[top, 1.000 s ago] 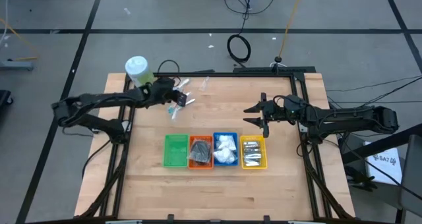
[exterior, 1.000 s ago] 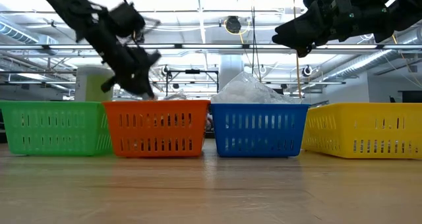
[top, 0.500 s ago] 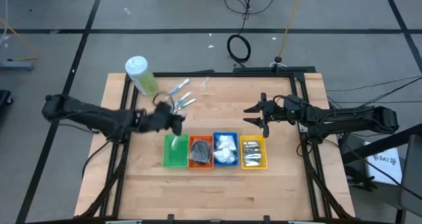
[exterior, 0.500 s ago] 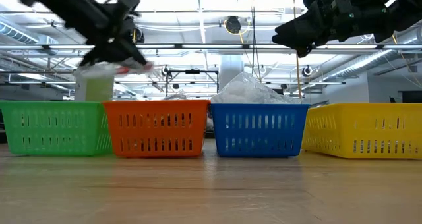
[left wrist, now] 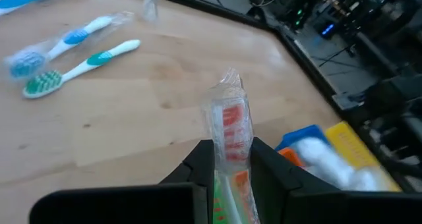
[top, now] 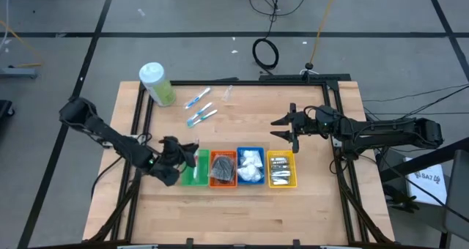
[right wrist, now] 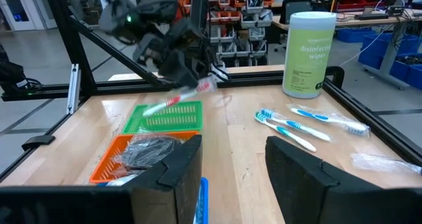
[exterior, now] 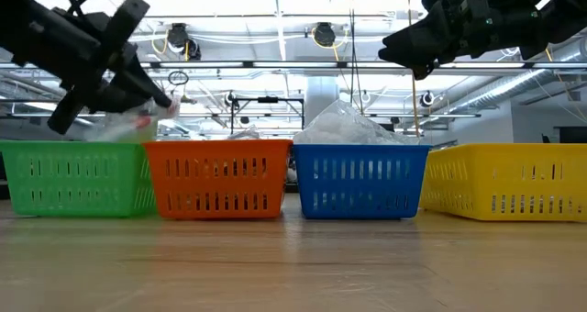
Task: Pick & Place Travel size toiletries
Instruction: Put the orange toothbrush into the green basket, then put the blue toothbrush into the green basket
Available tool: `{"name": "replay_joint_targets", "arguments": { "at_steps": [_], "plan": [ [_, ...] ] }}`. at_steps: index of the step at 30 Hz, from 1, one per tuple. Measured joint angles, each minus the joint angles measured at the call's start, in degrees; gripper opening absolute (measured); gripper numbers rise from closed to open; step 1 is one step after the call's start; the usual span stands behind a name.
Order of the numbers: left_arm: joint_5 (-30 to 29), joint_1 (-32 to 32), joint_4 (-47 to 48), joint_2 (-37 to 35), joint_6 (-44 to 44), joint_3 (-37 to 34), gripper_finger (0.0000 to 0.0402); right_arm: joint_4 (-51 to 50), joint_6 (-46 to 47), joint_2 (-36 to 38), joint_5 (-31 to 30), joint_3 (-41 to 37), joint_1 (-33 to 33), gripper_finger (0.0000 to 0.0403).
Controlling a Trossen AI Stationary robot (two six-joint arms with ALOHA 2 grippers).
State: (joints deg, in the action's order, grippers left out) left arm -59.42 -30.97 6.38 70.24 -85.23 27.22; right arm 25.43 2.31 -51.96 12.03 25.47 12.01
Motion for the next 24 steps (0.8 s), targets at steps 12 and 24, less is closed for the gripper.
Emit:
{"name": "replay_joint_targets", "arguments": {
  "at_steps": [12,24],
  "plan": [
    [4.85,1.37,-0.67,4.8,0.66,0.0,0.0074,0.02,0.68,0.0,0.02,0.0,0.01,0.0155],
    [10.03,2.61,-0.69,4.7,2.85,0.02,0.0254,-0.03,0.5,0.0,0.02,0.0,0.0,0.0155]
  ]
}}
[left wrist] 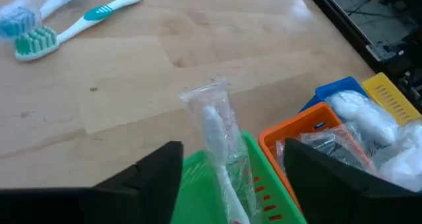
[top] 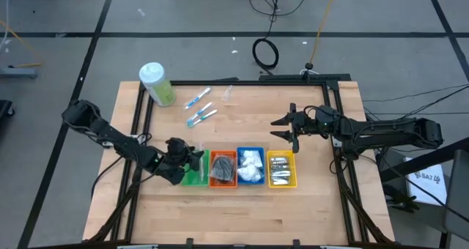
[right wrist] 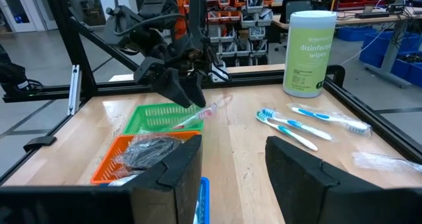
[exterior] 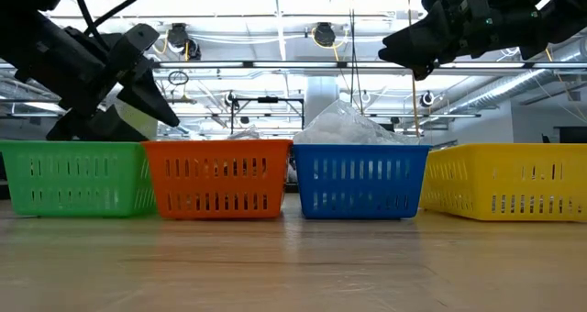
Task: Pick & Place Travel size toiletries
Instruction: Put the blue toothbrush into the green basket
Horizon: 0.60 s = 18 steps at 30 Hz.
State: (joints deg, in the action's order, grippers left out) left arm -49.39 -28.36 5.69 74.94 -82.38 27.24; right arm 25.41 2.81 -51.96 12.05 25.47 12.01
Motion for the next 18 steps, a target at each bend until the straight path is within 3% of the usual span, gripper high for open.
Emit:
{"name": "replay_joint_targets", "arguments": {
  "at_steps": [6,13,18],
  "plan": [
    [-0.65,1.32,0.04,-4.7,6.18,0.04,0.0308,0.0,-0.01,0.0,0.0,0.0,0.01,0.0155],
    [-1.67,9.35,0.44,-15.17,24.96,0.04,0.0311,-0.02,-0.02,0.0,0.01,0.0,0.01,0.0155],
    [7.01,19.49,4.88,-19.35,40.41,0.07,0.0293,-0.26,-0.02,0.0,0.02,0.0,0.0,0.0155]
  ]
}}
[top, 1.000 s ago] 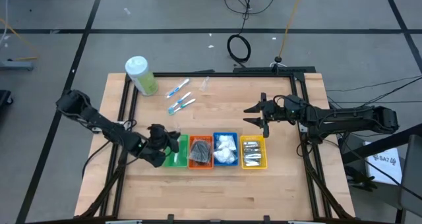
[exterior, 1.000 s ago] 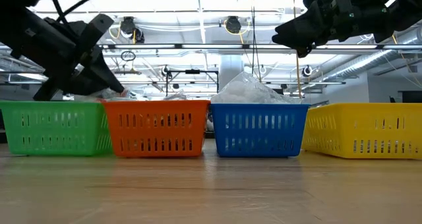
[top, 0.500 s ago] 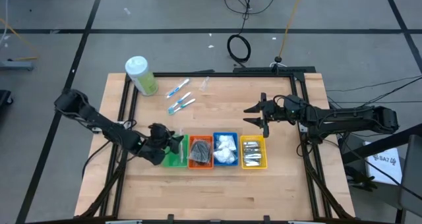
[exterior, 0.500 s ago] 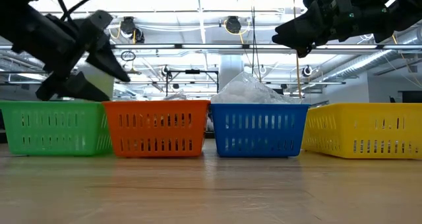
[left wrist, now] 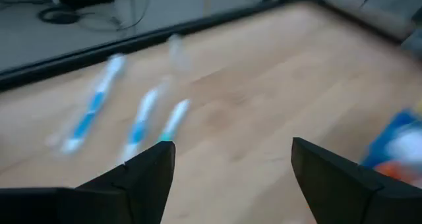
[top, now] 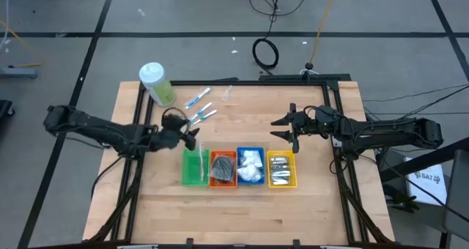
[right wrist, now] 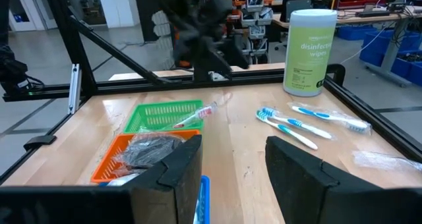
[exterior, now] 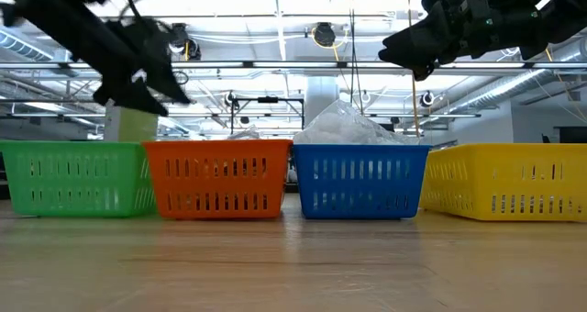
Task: Pick & Place Travel size toiletries
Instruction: Put the blue toothbrush into the green basket
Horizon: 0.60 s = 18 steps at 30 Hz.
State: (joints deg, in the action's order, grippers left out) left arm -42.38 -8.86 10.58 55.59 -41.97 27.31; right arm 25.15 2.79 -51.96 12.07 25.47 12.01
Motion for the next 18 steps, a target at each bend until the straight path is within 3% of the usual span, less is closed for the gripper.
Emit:
{"name": "replay_joint_targets", "arguments": {
  "at_steps": [7,18],
  "plan": [
    [7.52,12.94,5.45,4.36,10.17,-0.02,0.0269,-0.16,-0.46,0.0,-0.09,0.0,0.01,0.0155],
    [23.0,24.82,-16.83,21.47,25.98,0.0,0.026,-0.13,-0.68,0.0,-0.26,0.0,0.01,0.0155]
  ]
}}
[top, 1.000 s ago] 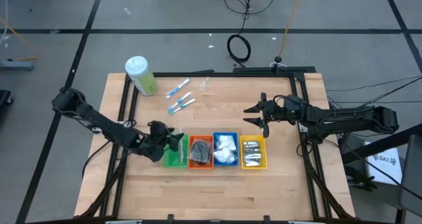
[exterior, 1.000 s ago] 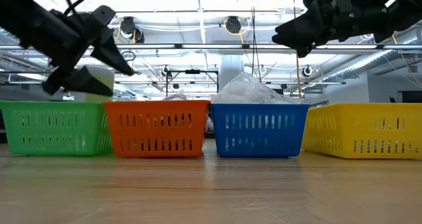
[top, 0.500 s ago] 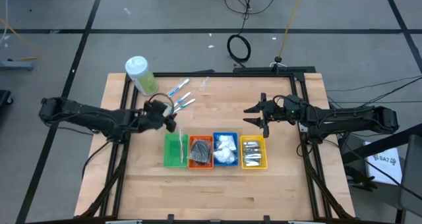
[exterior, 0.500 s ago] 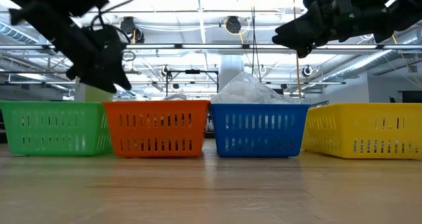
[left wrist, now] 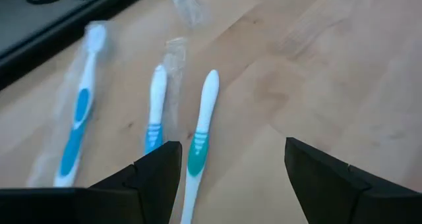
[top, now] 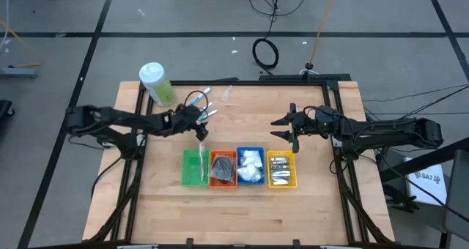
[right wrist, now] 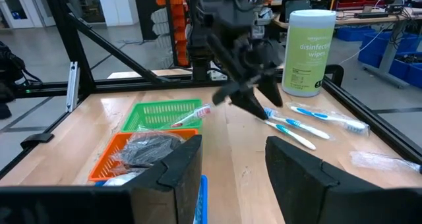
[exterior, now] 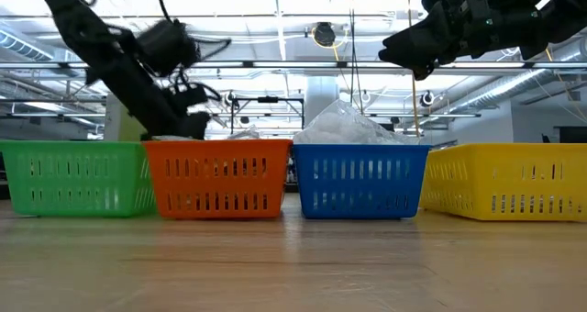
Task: Pick & Place Travel size toiletries
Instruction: Put the blue toothbrush into the green basket
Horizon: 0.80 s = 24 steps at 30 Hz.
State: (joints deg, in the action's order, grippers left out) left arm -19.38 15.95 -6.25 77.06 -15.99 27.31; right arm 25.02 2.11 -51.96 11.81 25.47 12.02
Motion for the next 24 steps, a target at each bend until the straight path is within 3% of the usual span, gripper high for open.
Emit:
{"name": "replay_joint_targets", "arguments": {
  "at_steps": [4,10,17,24],
  "plan": [
    [3.22,2.88,-6.21,6.73,2.58,0.0,0.026,0.0,0.02,0.0,0.0,0.0,0.0,0.0155],
    [3.35,5.93,-11.06,14.15,5.96,0.0,0.0247,0.0,0.0,0.0,0.0,0.0,0.01,0.0155],
    [3.65,7.36,-11.8,15.89,7.5,0.15,0.0234,-0.04,0.0,0.0,-0.02,0.0,0.01,0.0155],
    [12.5,8.89,-7.13,15.89,5.8,0.3,0.02,-0.11,0.0,0.0,-0.02,0.0,0.0,0.0155]
  ]
}}
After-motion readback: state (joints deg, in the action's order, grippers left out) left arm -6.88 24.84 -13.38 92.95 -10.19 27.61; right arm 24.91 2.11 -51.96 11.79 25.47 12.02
